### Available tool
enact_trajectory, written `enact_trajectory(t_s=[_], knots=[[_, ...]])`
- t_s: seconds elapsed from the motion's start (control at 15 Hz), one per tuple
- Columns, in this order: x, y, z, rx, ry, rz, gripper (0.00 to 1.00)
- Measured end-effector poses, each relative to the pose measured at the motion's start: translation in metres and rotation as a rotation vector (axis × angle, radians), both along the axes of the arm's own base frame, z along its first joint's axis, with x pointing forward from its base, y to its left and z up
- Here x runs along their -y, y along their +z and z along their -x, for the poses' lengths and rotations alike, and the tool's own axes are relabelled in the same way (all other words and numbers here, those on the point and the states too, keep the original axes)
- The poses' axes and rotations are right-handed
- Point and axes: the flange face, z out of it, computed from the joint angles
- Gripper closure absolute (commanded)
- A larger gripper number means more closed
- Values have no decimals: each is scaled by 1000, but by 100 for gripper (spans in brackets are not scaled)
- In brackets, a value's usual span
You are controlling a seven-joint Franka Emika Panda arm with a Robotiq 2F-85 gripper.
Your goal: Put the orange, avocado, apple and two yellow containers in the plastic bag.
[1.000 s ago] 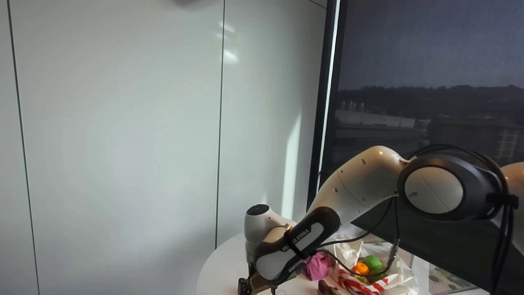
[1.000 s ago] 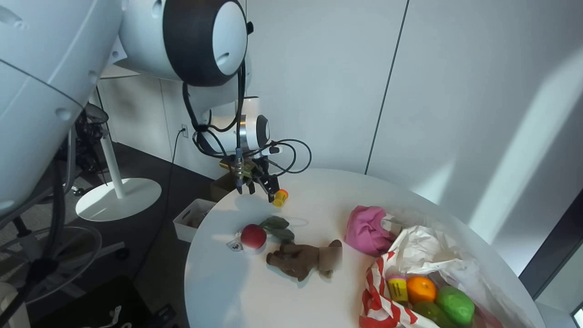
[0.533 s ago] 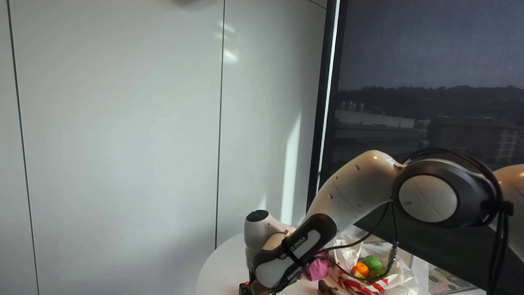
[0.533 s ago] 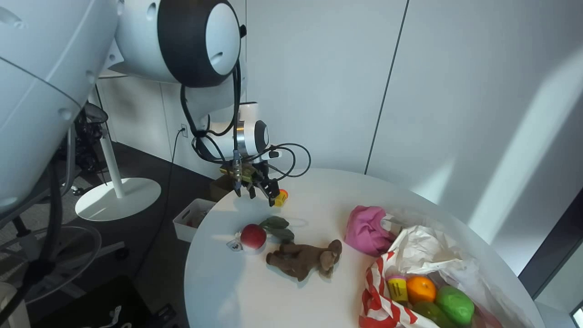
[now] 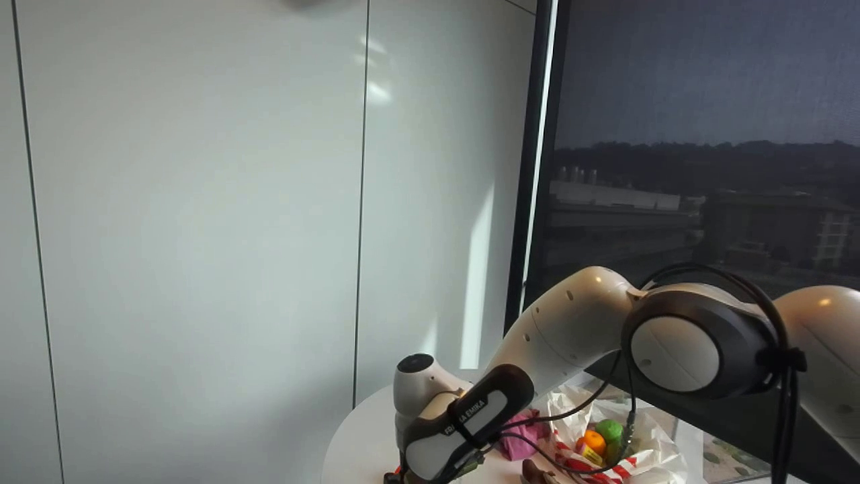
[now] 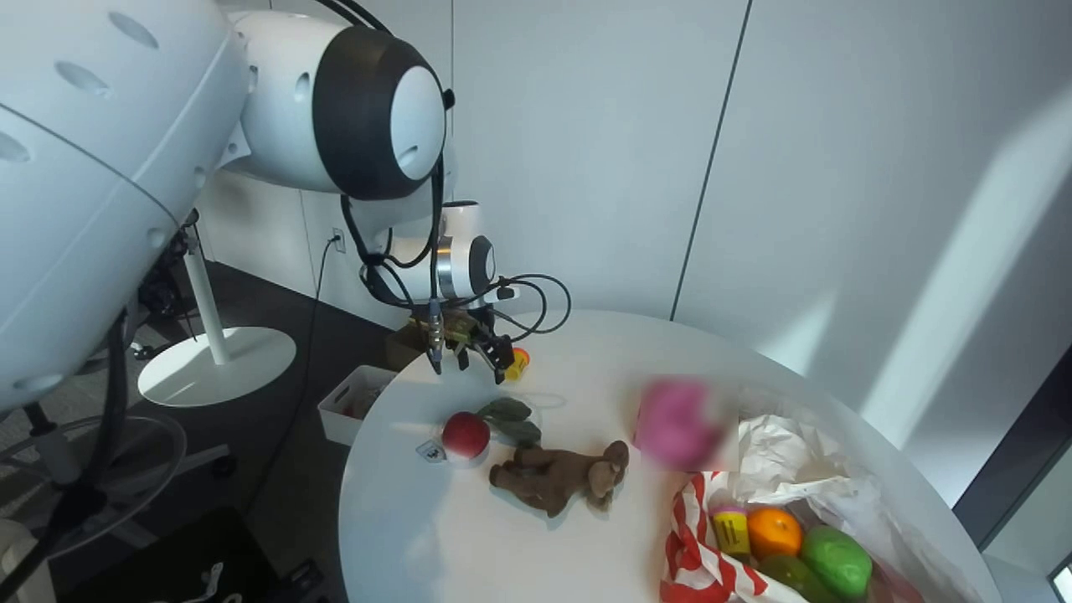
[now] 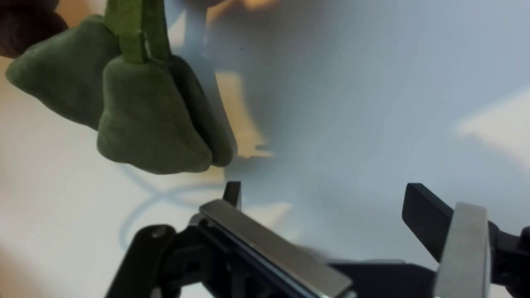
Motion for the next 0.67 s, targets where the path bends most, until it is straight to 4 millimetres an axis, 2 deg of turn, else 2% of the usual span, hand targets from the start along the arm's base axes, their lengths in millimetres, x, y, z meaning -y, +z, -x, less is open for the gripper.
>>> enact_trajectory(t_s=[0.33,0.67], knots=[[-15,0,-27,36,27,19,0],[-13,-13,-52,48,25,55,0]])
